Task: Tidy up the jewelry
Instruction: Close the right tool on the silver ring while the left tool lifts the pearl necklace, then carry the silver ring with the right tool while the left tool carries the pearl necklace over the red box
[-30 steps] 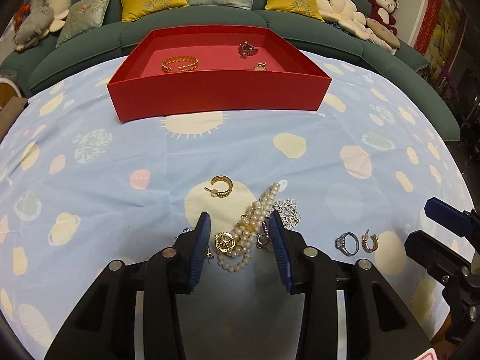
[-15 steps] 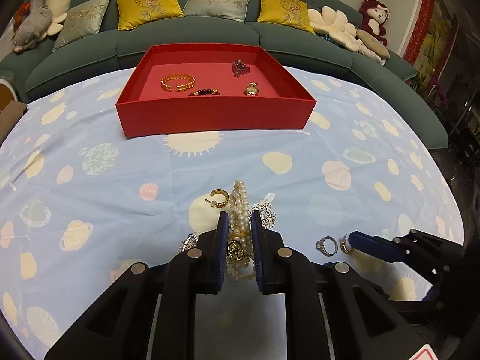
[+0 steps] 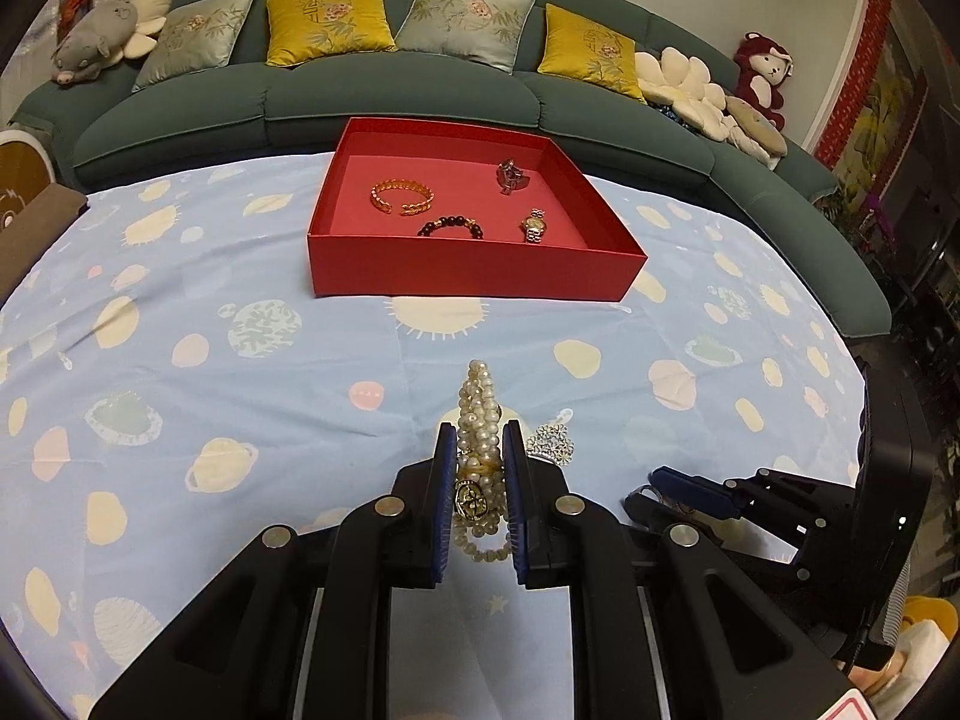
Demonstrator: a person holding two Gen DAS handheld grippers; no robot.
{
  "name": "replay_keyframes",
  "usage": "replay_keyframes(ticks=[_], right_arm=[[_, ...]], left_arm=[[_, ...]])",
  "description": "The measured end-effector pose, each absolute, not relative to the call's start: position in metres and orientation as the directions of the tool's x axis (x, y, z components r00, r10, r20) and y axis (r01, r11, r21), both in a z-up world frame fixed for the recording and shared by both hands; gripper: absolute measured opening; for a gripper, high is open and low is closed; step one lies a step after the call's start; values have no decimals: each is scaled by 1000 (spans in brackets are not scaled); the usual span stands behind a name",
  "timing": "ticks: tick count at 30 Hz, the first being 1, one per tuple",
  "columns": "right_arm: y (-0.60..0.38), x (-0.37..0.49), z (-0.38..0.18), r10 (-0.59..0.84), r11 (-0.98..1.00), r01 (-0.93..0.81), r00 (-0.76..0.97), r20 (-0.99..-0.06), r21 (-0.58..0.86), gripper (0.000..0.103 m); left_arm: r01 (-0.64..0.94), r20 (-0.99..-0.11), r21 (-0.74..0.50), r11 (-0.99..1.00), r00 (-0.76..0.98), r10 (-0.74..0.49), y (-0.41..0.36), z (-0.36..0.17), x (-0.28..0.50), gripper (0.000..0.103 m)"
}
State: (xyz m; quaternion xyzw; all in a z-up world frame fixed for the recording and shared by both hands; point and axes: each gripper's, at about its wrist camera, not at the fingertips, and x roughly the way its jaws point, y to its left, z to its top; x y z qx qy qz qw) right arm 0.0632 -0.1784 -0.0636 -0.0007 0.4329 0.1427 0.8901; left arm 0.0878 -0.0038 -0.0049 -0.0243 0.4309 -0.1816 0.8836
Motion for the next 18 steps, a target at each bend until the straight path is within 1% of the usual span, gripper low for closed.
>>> replay_keyframes(ticks=[7, 18], right_arm=[[-177, 62, -62, 242, 962, -250, 594, -767, 110, 21], [-182, 59, -46, 256, 963, -236, 627, -736, 133, 21]], left_arm=[[293, -750, -193, 936, 571, -333, -1, -6, 86, 13], [301, -750, -186, 935, 572, -333, -5, -6, 86, 13]])
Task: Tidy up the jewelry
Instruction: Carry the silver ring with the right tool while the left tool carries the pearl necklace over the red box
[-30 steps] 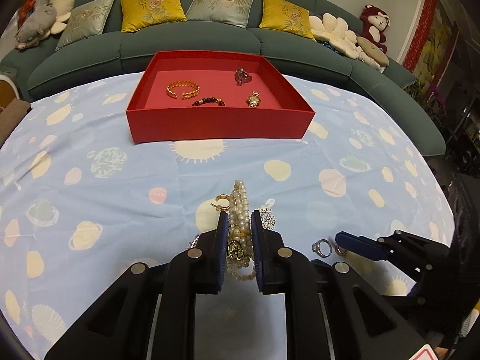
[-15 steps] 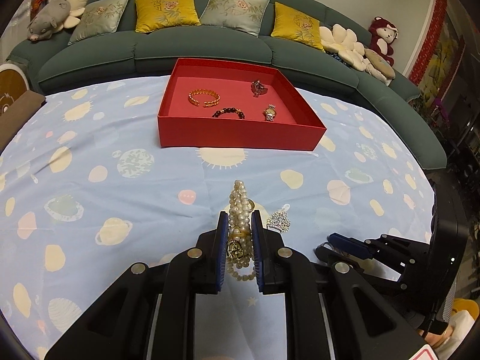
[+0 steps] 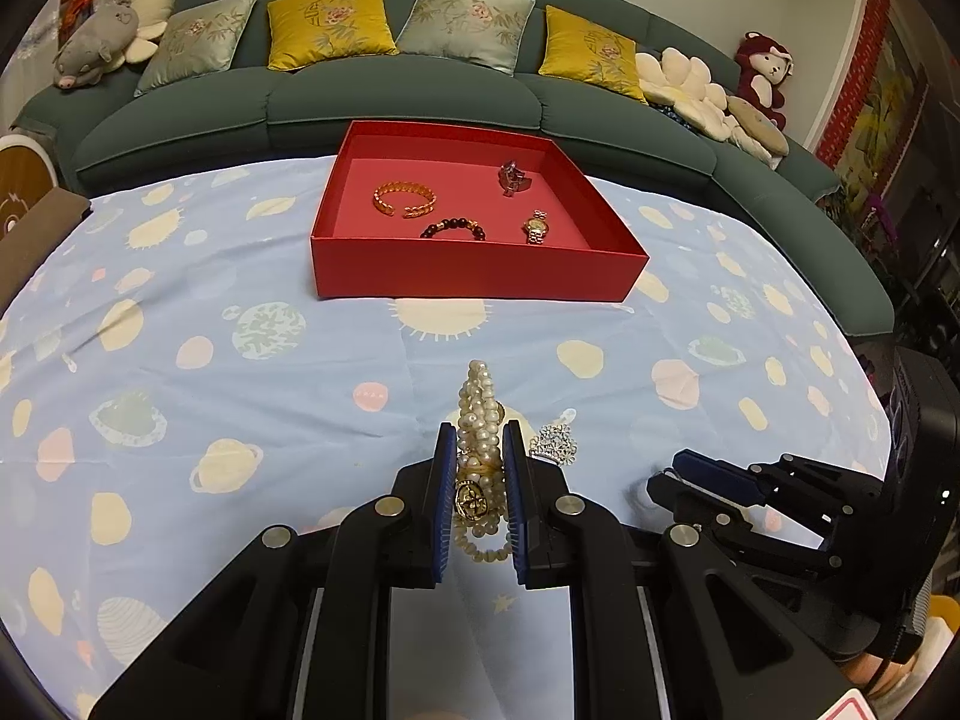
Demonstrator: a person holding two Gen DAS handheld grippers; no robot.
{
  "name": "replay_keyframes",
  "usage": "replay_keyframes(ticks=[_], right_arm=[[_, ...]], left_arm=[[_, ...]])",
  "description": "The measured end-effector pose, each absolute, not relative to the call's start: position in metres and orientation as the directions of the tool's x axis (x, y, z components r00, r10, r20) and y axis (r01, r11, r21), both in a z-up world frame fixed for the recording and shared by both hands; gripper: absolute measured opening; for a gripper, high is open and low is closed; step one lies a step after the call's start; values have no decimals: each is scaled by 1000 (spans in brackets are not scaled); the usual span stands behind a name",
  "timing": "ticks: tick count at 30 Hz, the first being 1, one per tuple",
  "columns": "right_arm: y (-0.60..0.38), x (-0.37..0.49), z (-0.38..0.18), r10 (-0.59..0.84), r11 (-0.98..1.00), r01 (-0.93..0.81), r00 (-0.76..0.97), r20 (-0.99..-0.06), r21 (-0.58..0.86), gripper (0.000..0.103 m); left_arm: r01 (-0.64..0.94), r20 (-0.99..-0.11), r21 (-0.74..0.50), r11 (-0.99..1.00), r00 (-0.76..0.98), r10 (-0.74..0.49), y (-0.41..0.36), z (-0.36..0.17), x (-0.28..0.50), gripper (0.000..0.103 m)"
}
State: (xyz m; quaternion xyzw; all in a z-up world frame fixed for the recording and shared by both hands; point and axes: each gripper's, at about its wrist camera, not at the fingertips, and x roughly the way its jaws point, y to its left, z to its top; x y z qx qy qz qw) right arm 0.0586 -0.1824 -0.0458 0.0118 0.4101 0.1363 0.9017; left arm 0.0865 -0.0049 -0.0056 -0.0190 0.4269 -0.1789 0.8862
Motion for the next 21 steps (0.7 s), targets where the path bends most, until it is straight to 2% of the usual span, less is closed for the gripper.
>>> replay_keyframes(ticks=[12, 21], right_arm=[[-185, 67, -11, 283, 959, -203, 672, -684, 197, 21], [-191, 89, 37, 273, 960, -176, 743, -610, 217, 21]], left_arm=[[290, -743, -177, 941, 588, -321, -13, 3, 91, 13], [262, -713, -173, 950, 632, -304, -9, 32, 109, 13]])
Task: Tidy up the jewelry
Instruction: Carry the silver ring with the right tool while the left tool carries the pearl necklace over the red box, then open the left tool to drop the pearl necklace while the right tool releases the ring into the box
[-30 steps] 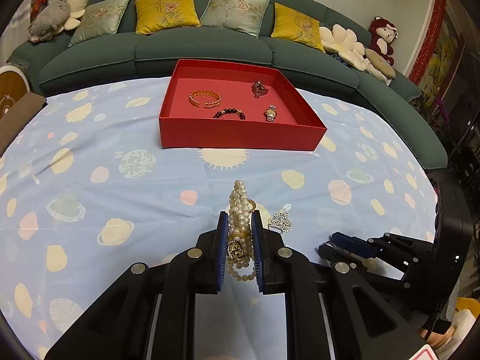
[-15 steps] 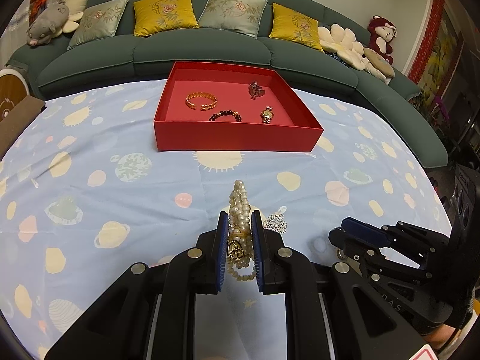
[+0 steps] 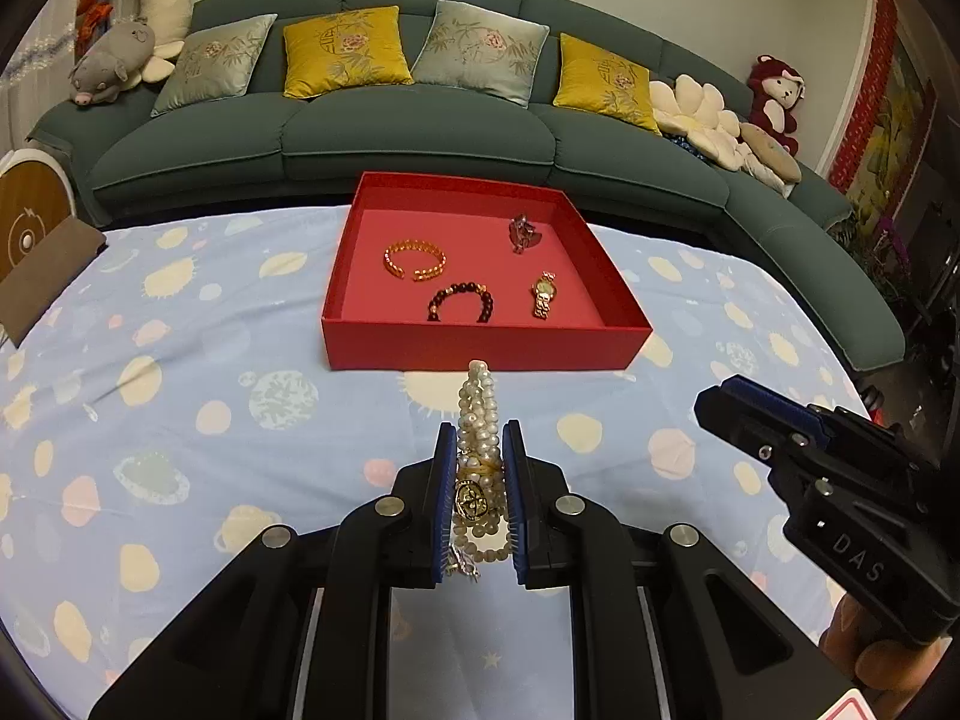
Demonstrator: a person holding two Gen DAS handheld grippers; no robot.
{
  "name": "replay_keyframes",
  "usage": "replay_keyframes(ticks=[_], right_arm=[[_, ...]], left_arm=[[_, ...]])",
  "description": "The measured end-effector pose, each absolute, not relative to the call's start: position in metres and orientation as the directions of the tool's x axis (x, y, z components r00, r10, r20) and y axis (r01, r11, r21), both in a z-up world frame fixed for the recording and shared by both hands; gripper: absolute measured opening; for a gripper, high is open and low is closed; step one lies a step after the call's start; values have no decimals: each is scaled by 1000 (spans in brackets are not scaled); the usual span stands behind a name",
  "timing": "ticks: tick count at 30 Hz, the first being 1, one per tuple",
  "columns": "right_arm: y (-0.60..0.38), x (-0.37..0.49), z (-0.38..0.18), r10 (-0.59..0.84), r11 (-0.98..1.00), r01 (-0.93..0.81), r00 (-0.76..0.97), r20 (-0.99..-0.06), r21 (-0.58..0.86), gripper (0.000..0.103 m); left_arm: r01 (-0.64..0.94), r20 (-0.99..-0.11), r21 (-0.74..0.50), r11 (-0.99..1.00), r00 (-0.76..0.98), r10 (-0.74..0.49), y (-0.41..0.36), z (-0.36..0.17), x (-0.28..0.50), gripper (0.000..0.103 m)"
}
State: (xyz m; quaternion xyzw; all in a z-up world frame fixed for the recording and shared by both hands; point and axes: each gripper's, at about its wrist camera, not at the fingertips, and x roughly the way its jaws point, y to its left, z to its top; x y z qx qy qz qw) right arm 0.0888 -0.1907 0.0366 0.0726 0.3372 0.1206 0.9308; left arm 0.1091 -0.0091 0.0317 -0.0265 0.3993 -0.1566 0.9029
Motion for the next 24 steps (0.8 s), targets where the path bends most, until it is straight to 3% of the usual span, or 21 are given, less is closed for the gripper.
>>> replay_keyframes(ticks=[8, 11, 24], right_arm=[[-194, 130, 85, 272, 961, -190, 787, -554, 202, 21], [-195, 158, 91, 260, 964, -182, 792, -553, 192, 21], [-214, 281, 36, 207, 972, -75, 727, -654, 224, 21]], left_arm=[[260, -679, -185, 948, 663, -315, -5, 72, 157, 13], [265, -650, -138, 954, 703, -289, -10, 84, 183, 13], [247, -700, -113, 962, 667, -253, -31, 42, 312, 13]])
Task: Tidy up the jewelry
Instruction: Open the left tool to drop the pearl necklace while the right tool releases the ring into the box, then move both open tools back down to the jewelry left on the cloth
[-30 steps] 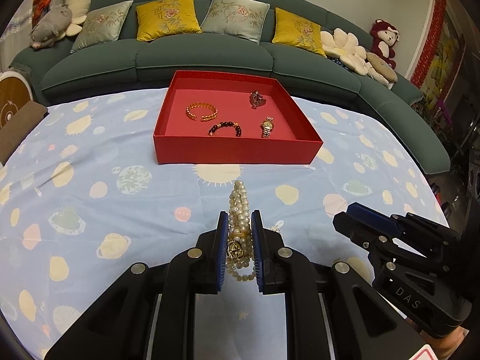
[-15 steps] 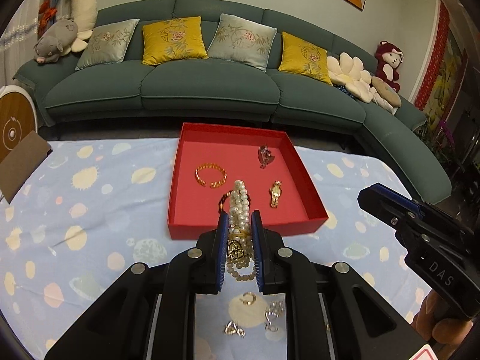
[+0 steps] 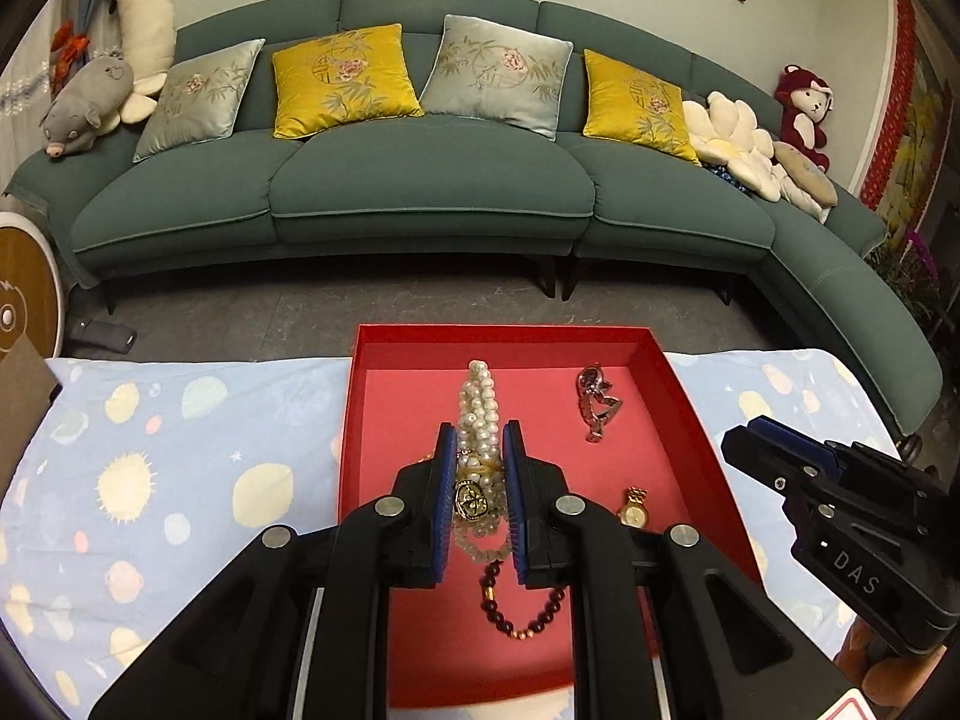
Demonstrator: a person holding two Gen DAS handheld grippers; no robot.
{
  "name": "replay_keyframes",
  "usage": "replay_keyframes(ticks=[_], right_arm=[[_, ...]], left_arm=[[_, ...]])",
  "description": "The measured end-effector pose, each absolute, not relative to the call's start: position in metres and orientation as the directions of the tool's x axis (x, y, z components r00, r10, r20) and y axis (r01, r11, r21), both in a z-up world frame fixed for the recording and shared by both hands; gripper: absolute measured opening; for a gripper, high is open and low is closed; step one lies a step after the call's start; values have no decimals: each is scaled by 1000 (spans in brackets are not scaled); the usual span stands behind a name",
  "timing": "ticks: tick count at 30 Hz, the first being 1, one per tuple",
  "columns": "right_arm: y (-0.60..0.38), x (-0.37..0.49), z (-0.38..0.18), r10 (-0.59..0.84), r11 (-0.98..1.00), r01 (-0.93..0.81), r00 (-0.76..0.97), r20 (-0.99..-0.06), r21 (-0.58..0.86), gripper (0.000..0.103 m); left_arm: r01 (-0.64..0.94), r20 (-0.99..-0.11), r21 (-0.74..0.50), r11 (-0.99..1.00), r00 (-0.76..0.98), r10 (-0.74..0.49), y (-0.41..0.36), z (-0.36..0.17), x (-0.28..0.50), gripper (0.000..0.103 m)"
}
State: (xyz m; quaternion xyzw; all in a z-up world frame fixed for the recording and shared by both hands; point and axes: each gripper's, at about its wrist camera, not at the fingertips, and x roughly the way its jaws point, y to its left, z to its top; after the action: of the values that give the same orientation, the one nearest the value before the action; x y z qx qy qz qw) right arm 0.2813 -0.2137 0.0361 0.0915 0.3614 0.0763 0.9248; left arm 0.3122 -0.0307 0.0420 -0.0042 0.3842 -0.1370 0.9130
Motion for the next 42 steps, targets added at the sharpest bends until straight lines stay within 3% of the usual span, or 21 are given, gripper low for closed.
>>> replay_keyframes(ticks=[19, 21, 23, 25, 35, 42], right_arm=[[-215, 330, -9, 201, 976, -79, 683, -702, 202, 21], [-214, 331, -10, 192, 979, -79, 681, -707, 189, 24], [-214, 330, -9, 198, 977, -78, 685, -701, 199, 32], [-215, 330, -6, 195, 977, -75, 694, -693, 200, 32], [-233, 300, 64, 217, 963, -75, 787, -578, 260, 32], [-228, 229, 126, 225, 959, -101, 838, -497, 263, 44]], left_arm=[[226, -743, -74, 971, 637, -205, -47, 2, 369, 14], [211, -744, -85, 974, 636, -203, -46, 2, 370, 19], [192, -744, -89, 977, 639, -194, -45, 3, 371, 31], [183, -735, -101, 978, 649, -198, -43, 6, 371, 36], [180, -672, -124, 976, 709, -216, -12, 64, 338, 36], [185, -650, -87, 979, 734, -197, 16, 111, 267, 36]])
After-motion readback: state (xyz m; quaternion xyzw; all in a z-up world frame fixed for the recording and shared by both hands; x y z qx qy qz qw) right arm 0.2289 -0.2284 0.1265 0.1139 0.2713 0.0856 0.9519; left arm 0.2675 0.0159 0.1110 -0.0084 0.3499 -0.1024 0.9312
